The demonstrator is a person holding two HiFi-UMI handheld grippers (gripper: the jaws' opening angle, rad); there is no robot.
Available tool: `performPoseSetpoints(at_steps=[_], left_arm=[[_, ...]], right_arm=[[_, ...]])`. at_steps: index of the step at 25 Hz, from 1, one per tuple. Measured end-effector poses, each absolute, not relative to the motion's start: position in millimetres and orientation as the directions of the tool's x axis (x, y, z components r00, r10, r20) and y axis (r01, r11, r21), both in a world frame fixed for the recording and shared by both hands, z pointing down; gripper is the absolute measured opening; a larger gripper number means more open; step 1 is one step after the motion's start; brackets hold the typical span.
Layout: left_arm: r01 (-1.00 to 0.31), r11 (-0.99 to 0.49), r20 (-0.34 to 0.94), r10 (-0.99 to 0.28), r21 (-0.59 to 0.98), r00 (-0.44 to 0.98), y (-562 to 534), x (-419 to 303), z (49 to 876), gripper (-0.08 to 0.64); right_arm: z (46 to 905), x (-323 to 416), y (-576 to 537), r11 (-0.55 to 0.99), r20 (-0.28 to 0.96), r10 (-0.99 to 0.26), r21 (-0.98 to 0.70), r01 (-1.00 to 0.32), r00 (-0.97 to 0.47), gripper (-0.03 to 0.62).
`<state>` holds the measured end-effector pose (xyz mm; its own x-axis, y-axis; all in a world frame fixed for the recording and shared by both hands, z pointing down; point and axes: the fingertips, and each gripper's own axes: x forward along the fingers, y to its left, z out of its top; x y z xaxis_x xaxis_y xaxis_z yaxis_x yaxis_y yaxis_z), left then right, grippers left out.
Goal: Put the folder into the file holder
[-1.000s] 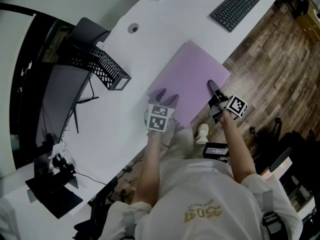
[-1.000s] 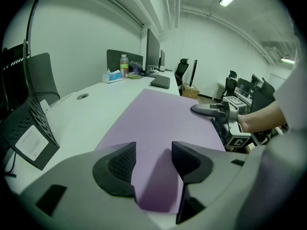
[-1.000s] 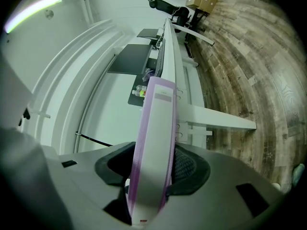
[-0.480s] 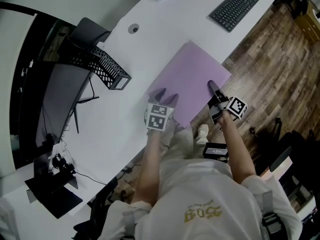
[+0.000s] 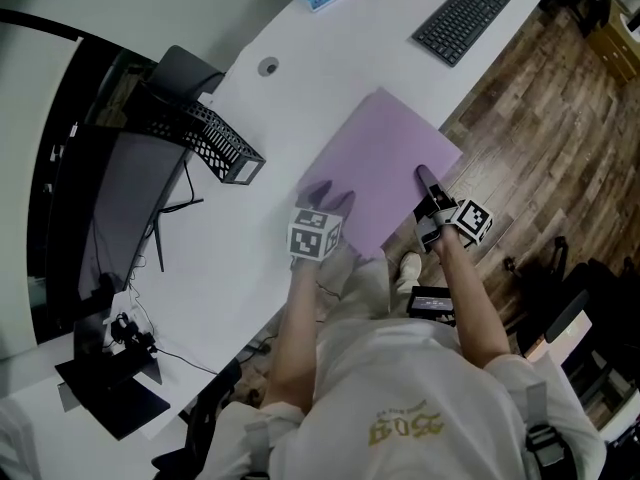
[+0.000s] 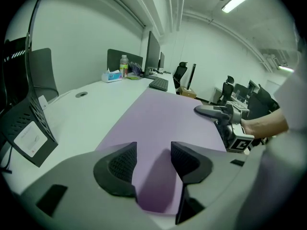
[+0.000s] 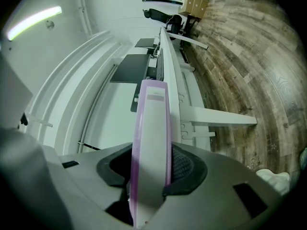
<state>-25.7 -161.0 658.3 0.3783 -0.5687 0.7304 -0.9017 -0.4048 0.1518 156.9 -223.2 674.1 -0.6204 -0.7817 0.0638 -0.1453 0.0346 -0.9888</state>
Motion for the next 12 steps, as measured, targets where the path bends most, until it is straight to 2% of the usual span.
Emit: performPoseSetpoints(at_steps=[6, 12], left_arm=[[-0.898, -0.401, 0.709, -0.579, 0.183, 0.403, -159, -26, 648, 0.238], [-0.878, -0.35, 0.651, -0.59, 0.327, 0.478, -158, -20, 634, 0.276]], right_arm=[[648, 157, -222, 0.072, 0.057, -0.806, -0.979, -0.193, -0.59, 0.179], [626, 159, -225, 0.109, 0.042, -0.82, -0.967, -0.229, -0.57, 0.178]])
